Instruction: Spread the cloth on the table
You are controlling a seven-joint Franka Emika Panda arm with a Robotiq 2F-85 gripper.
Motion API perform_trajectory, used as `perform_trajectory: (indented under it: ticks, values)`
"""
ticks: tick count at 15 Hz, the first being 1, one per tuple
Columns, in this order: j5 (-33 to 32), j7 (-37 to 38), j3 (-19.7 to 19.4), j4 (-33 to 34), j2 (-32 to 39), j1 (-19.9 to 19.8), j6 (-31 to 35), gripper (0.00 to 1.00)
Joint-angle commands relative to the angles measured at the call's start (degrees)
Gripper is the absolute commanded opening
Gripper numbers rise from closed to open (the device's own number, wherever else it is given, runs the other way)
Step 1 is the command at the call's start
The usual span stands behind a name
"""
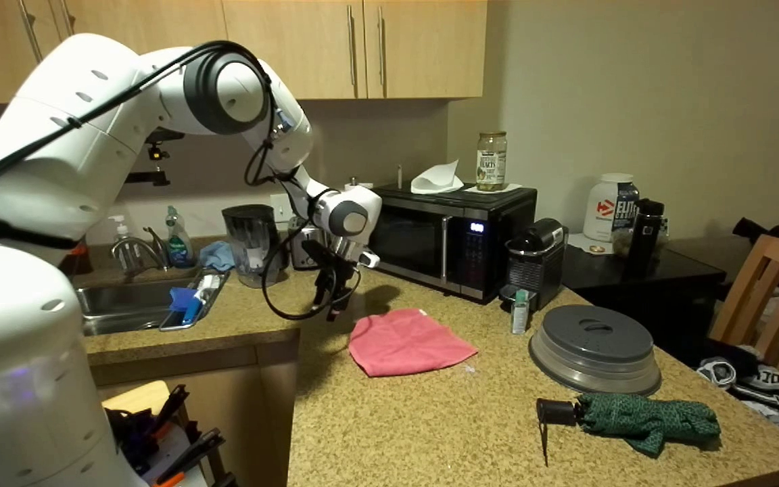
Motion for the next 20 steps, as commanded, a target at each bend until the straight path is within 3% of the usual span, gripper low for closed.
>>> perform_trajectory:
  ticks: [1,17,20]
  values:
    - [1.4,1.8,0.0,-4.6,-2.8,-0.6,1.6,1.00]
    - [-6.3,12.0,-4.5,-6.0,-3.1,3.4,4.3,1.00]
    - [-5.0,14.4,-4.7,-6.8,-3.3,2.6,5.9,1.00]
